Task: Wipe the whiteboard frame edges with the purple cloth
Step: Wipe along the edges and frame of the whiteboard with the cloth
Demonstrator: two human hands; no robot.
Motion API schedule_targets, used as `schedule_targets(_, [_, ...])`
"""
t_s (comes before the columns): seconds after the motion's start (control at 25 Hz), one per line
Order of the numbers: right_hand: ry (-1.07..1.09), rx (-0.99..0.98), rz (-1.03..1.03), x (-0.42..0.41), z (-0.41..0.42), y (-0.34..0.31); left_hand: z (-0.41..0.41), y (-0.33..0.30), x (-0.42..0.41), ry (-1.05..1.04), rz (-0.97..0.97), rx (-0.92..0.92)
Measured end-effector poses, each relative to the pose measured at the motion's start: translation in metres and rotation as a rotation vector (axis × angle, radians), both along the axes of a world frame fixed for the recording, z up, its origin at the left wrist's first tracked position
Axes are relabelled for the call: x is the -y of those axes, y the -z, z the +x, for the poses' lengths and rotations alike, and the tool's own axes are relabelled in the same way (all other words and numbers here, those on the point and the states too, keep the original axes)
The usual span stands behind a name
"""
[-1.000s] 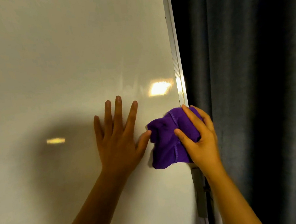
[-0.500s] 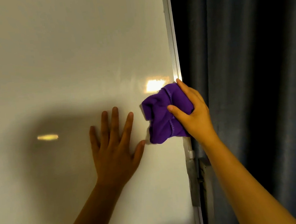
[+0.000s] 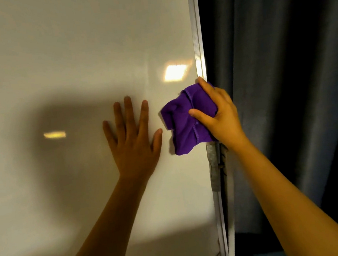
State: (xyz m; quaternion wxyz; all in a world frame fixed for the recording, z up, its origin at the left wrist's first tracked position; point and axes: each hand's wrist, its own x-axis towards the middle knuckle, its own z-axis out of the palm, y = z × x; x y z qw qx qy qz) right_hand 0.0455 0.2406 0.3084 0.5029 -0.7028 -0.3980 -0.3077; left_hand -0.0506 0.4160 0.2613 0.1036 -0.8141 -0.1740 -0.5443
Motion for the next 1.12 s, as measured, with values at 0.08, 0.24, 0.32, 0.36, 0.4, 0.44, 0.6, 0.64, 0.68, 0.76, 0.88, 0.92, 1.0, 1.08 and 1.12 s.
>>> schedule_targets(0.08, [0.009, 0.042, 0.008, -0.004, 0.008, -0.03, 0.0, 0.01, 0.0, -0.006, 0.016, -0.003])
schedule_targets(0.24, [-0.045, 0.053, 0.075, -0.012, 0.02, -0.058, 0.006, 0.015, -0.002, 0.0, 0.025, 0.024])
schedule_targets(0.32, [-0.098, -0.01, 0.037, -0.009, 0.019, -0.027, 0.007, 0.017, -0.003, -0.015, 0.013, 0.029])
schedule_targets(0.36, [-0.107, -0.034, -0.006, -0.005, 0.015, -0.008, 0.006, 0.019, -0.001, -0.021, 0.0, 0.026])
schedule_targets(0.4, [-0.108, -0.046, -0.05, 0.0, 0.009, 0.008, 0.004, 0.02, 0.001, -0.02, -0.016, 0.021])
schedule_targets(0.44, [-0.103, -0.046, -0.082, 0.006, 0.006, 0.018, 0.002, 0.021, 0.004, -0.017, -0.033, 0.019])
schedule_targets(0.6, [0.031, 0.069, -0.235, 0.022, -0.001, 0.007, 0.0, 0.019, 0.018, 0.003, -0.098, 0.021])
schedule_targets(0.64, [0.082, 0.111, -0.283, 0.025, -0.001, 0.002, 0.001, 0.02, 0.02, 0.001, -0.115, 0.028])
schedule_targets(0.68, [0.136, 0.155, -0.334, 0.028, -0.003, -0.004, 0.002, 0.021, 0.023, -0.007, -0.129, 0.032])
schedule_targets(0.76, [0.258, 0.251, -0.426, 0.034, -0.005, -0.017, 0.004, 0.024, 0.028, -0.006, -0.154, 0.023])
schedule_targets(0.88, [0.398, 0.32, -0.499, 0.039, -0.009, -0.011, 0.004, 0.033, 0.032, -0.006, -0.151, 0.0])
schedule_targets(0.92, [0.415, 0.311, -0.497, 0.04, -0.011, 0.002, 0.004, 0.036, 0.032, -0.013, -0.143, 0.0])
schedule_targets(1.0, [0.432, 0.292, -0.433, 0.043, -0.018, 0.036, 0.004, 0.04, 0.031, -0.03, -0.134, -0.002])
schedule_targets(1.08, [0.468, 0.268, -0.312, 0.044, -0.021, 0.069, 0.003, 0.041, 0.031, -0.036, -0.131, -0.011])
schedule_targets(1.12, [0.484, 0.233, -0.25, 0.045, -0.023, 0.083, 0.003, 0.041, 0.032, -0.03, -0.133, -0.011])
